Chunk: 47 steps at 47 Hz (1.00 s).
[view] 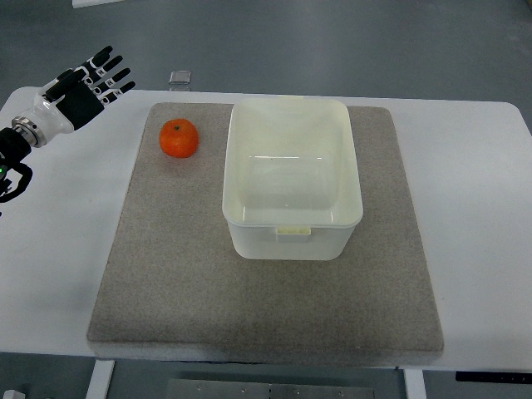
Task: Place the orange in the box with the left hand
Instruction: 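Move the left hand toward the orange tangerine beside the box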
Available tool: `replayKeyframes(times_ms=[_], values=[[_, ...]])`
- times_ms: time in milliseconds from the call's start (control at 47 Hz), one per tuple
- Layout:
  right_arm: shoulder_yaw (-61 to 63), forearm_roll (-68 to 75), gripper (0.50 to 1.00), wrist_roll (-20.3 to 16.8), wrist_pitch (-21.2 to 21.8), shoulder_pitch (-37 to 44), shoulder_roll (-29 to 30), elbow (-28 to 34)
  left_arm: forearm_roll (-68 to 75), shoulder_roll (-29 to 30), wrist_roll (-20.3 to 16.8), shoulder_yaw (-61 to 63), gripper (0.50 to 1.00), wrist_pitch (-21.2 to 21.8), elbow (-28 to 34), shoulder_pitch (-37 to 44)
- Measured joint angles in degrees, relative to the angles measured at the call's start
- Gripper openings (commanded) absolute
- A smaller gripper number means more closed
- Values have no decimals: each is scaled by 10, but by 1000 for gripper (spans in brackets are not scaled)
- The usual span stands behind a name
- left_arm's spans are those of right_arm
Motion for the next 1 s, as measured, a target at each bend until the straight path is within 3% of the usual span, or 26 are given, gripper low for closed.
replayKeyframes(times_ms=[574,723,830,1000], values=[[0,0,932,0,0,0,0,0,4,-1,0,-2,994,0,-4,-17],[0,0,932,0,0,0,0,0,60,6,-7,3,994,0,-4,-20],[0,0,932,0,0,0,0,0,157,19,-31,4,994,0,-6,-30],[0,0,932,0,0,0,0,0,291,29,-109,3,994,0,-8,-38]])
